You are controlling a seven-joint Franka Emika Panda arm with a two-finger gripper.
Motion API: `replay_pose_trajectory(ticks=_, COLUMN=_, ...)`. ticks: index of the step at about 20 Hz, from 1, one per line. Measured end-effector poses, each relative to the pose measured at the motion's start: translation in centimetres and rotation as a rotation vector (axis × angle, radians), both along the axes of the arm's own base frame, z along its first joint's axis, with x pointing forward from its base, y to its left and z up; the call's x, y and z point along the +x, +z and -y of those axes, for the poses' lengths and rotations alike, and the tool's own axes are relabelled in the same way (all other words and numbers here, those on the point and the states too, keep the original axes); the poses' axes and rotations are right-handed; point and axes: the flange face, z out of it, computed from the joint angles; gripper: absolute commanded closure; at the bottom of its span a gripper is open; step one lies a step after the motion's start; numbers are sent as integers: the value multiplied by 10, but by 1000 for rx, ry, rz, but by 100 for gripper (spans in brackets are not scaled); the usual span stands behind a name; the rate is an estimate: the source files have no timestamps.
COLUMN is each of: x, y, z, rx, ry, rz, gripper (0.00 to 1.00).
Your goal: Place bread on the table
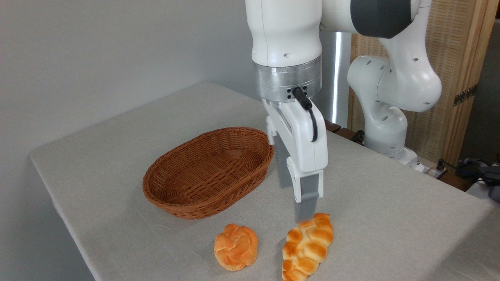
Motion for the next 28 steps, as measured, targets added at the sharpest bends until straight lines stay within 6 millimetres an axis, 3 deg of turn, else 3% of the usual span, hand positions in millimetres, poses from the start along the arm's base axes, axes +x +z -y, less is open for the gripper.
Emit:
replay_pose_trajectory(ticks=3, x=6, y=12, z=16, rx=-66, ry=181, rz=31, gripper=0)
replay_pose_trajectory(ticks=6, x=18, y=35, z=56, rx=-79, ry=356, rz=55, gripper=0)
replay_pose_trajectory(ticks=10, x=27, y=50, z=107, rx=-78, ry=508, rz=28, gripper=0)
replay_pose_trajectory(ticks=15, x=38, y=61, z=170, rx=-63, ry=534, rz=-12, gripper=0)
replay_pose_trajectory(ticks=19, x=52, y=46, z=215, rx=-50, ry=514, rz=-38, gripper=0)
replay_pose_trajectory(ticks=28, x=58, y=49, z=219, rx=-53, ry=495, rz=-25, gripper=0)
